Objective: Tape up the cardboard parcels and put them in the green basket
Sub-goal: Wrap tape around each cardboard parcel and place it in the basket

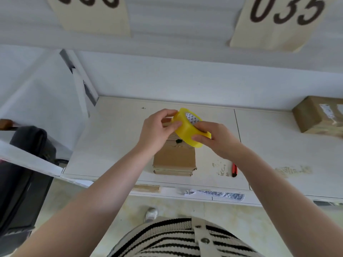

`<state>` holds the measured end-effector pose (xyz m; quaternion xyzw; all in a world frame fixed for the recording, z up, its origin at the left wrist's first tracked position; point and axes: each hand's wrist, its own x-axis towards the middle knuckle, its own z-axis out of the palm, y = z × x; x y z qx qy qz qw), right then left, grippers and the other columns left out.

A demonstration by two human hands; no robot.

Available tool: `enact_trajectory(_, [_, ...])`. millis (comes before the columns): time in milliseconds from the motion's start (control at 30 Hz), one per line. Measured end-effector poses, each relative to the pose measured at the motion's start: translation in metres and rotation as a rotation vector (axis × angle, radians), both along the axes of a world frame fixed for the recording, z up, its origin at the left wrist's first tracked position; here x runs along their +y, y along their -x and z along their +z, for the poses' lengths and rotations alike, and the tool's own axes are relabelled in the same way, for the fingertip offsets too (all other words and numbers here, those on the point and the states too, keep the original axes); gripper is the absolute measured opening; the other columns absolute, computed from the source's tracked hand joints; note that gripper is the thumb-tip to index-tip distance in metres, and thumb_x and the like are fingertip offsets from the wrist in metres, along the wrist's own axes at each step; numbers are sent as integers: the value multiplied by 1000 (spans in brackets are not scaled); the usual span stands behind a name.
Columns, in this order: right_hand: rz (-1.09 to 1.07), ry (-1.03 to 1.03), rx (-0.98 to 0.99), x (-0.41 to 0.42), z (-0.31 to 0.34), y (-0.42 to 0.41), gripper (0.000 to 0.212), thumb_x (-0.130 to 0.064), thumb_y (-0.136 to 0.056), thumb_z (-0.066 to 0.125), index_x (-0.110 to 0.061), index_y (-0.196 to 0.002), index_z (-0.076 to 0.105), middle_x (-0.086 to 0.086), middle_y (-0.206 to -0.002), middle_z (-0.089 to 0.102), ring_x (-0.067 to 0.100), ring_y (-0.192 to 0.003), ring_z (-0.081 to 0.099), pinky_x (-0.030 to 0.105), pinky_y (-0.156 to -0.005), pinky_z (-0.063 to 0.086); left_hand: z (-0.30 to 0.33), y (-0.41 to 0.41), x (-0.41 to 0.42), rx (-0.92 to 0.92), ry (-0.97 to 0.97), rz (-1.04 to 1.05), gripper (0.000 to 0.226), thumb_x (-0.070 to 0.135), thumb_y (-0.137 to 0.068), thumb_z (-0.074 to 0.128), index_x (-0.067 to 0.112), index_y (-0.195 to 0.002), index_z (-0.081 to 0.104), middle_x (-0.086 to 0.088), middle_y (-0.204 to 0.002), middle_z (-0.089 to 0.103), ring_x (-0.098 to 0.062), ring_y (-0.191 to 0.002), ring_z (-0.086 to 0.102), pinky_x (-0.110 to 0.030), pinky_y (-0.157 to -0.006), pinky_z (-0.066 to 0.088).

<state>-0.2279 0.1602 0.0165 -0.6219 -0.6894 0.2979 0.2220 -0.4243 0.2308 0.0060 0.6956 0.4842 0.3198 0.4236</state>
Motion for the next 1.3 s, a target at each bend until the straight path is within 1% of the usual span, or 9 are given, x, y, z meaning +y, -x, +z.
enact_trajectory(167, [-63, -15, -17, 5, -1, 19, 26, -27, -95, 61, -29, -73, 47, -6, -65, 44, 7, -58, 40, 19, -56, 31, -3, 2, -9, 22, -133, 147, 22, 25, -90, 70, 19, -111, 74, 11, -104, 72, 0, -92, 65, -16, -79, 50])
enact_trajectory(267, [-66, -4, -64, 8, 1, 25, 30, -29, -95, 60, -34, -72, 43, -8, -65, 45, 6, -60, 41, 23, -57, 32, -3, 4, -4, -12, -114, 183, 8, 20, -88, 72, 20, -96, 75, 16, -88, 70, 5, -79, 63, -9, -71, 45])
enact_trajectory(333, [-44, 5, -79, 8, 1, 26, 27, -30, -95, 60, -32, -73, 44, -6, -66, 45, 10, -61, 42, 29, -59, 33, -1, 5, 3, -72, -18, 200, 2, 18, -86, 74, 20, -86, 74, 16, -80, 69, 7, -72, 62, -8, -68, 43])
enact_trajectory(533, [-189, 6, -138, 19, 13, 15, 29, -46, -95, 54, -24, -77, 55, -4, -68, 52, 17, -65, 48, 32, -60, 36, 3, 13, 10, -371, 267, 223, 16, 9, -89, 70, 14, -74, 70, 4, -62, 65, -11, -62, 60, -34, -78, 56])
enact_trajectory(700, [-263, 35, -288, 35, 21, 18, 47, -57, -94, 44, -26, -60, 44, -6, -60, 45, 9, -58, 43, 30, -53, 29, -2, 19, 11, -504, 430, 210, 31, 9, -93, 64, 18, -63, 67, -3, -64, 61, -19, -65, 51, -32, -77, 47])
enact_trajectory(833, [-237, 71, -277, 43, 15, 23, 49, -65, -87, 51, -23, -61, 50, -6, -60, 50, 9, -58, 48, 29, -52, 30, -12, 28, 17, -639, 589, 289, 31, 7, -96, 61, 12, -65, 61, 2, -58, 58, -10, -55, 52, -20, -61, 49])
enact_trajectory(933, [-245, 103, -385, 47, 10, 14, 56, -68, -84, 49, -18, -60, 52, -7, -56, 47, 11, -55, 45, 28, -51, 28, -29, 44, 24, -579, 584, 413, 31, 9, -96, 61, 10, -66, 56, 3, -54, 53, -10, -54, 45, -23, -63, 42])
enact_trajectory(1133, [-246, 187, -540, 55, -3, 3, 51, -73, -79, 50, -24, -71, 61, -6, -73, 58, 7, -65, 50, 24, -53, 28, -69, 49, 22, -346, 535, 360, 32, 16, -97, 56, 9, -66, 49, -10, -67, 43, -21, -66, 38, -35, -72, 37])
enact_trajectory(1300, [-243, 207, -625, 61, -13, 11, 46, -73, -82, 50, -28, -71, 52, -12, -71, 50, 4, -63, 43, 23, -52, 24, -97, 43, 20, -274, 575, 398, 43, 20, -97, 56, 13, -57, 43, 1, -53, 41, -18, -56, 35, -29, -65, 35])
